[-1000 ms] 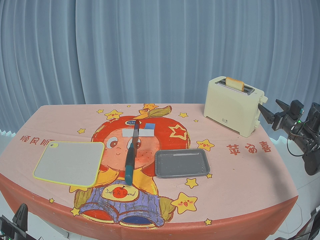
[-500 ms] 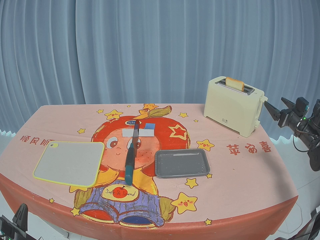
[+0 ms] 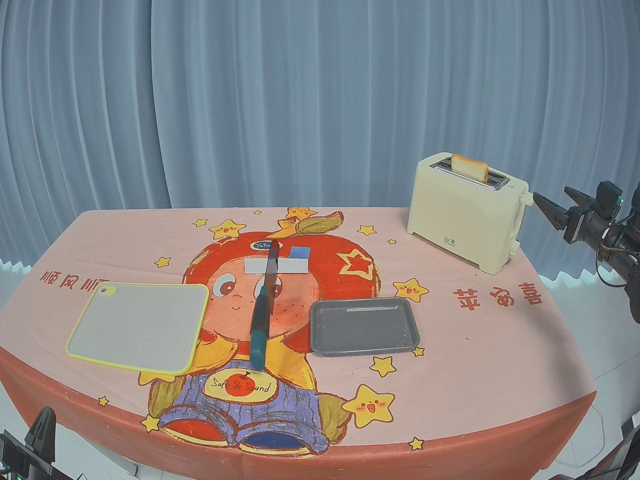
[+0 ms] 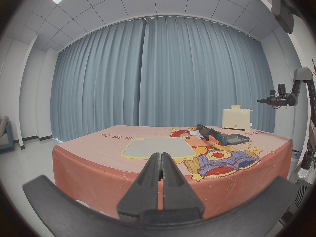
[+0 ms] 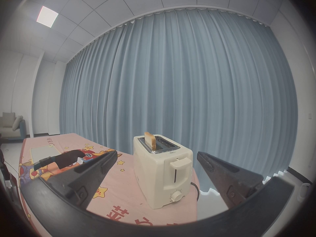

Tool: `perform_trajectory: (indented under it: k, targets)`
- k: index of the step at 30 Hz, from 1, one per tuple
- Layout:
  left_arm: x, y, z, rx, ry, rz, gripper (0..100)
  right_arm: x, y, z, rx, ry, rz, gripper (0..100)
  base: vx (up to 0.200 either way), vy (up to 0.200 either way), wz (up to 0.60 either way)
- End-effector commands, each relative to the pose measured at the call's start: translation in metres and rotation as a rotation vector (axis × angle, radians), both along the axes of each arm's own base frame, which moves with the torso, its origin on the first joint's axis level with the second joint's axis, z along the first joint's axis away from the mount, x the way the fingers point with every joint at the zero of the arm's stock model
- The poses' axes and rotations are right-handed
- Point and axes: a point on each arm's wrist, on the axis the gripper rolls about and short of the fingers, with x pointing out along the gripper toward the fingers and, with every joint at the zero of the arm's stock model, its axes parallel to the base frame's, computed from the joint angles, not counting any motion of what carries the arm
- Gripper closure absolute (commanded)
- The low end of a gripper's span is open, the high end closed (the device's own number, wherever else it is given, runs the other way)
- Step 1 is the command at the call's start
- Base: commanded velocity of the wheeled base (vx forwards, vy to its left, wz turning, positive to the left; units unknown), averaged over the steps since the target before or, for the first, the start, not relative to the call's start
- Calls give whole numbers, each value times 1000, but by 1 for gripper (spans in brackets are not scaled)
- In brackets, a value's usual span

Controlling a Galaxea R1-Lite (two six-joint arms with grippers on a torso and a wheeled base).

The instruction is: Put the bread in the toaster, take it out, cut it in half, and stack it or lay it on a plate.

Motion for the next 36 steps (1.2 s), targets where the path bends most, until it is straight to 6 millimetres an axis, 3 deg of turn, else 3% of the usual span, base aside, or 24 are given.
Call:
perform_trajectory:
  k: [1,9,36]
  targets:
    - [1,0,-5,-1,18,1,100,4,1,4,3,43,4,0,0,0,0]
    - [1,0,-5,-1,18,1,100,17,6,18,-2,70,23,0,0,0,0]
    - [1,0,-5,-1,18,1,100,65,20,23,-16,26,75,0,0,0,0]
